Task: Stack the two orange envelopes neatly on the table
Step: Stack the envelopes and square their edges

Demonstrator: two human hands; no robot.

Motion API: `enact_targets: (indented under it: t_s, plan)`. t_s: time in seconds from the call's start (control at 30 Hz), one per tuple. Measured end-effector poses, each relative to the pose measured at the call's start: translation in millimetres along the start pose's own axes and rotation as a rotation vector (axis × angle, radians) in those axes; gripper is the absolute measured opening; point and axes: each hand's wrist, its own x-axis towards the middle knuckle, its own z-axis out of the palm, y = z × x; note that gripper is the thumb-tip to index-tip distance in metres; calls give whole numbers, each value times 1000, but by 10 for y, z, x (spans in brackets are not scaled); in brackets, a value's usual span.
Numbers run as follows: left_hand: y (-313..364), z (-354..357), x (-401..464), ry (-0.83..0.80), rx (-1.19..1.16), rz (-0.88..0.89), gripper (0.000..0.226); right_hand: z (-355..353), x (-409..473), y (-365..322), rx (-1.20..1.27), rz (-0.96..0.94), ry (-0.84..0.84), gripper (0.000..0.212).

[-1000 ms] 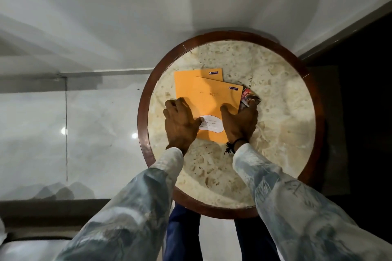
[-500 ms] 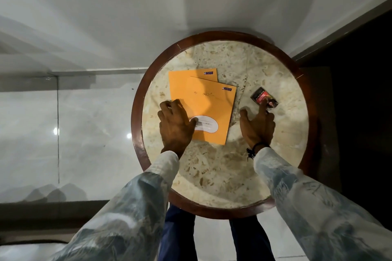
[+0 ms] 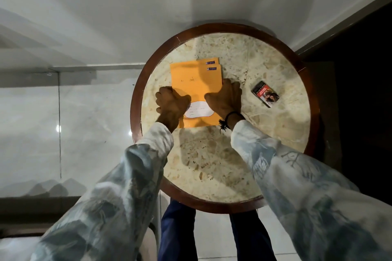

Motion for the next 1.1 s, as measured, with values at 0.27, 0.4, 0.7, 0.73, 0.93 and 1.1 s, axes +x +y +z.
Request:
enact_targets:
  t_s: [0.27, 0.4, 0.7, 0.73, 0.93, 1.1]
  plan:
    - [17, -171, -354, -320, -367, 643, 48, -423, 53, -22, 709, 56, -65, 33]
    - [-64, -143, -376, -107, -300, 870, 52, -523, -319, 62, 720, -302, 205, 41]
    - [-67, 12, -339, -85, -155, 844, 41, -270, -341, 300, 496, -280, 182, 54]
    - [-75, 10, -325, -56, -141, 819, 46, -282, -314, 296, 465, -273, 190, 53]
    - [-136, 108, -322, 156, 117, 463, 55, -198, -99, 222, 95, -138, 138, 49]
    - [-167, 151, -269, 81, 185, 337, 60, -136, 63, 267, -80, -125, 80, 45]
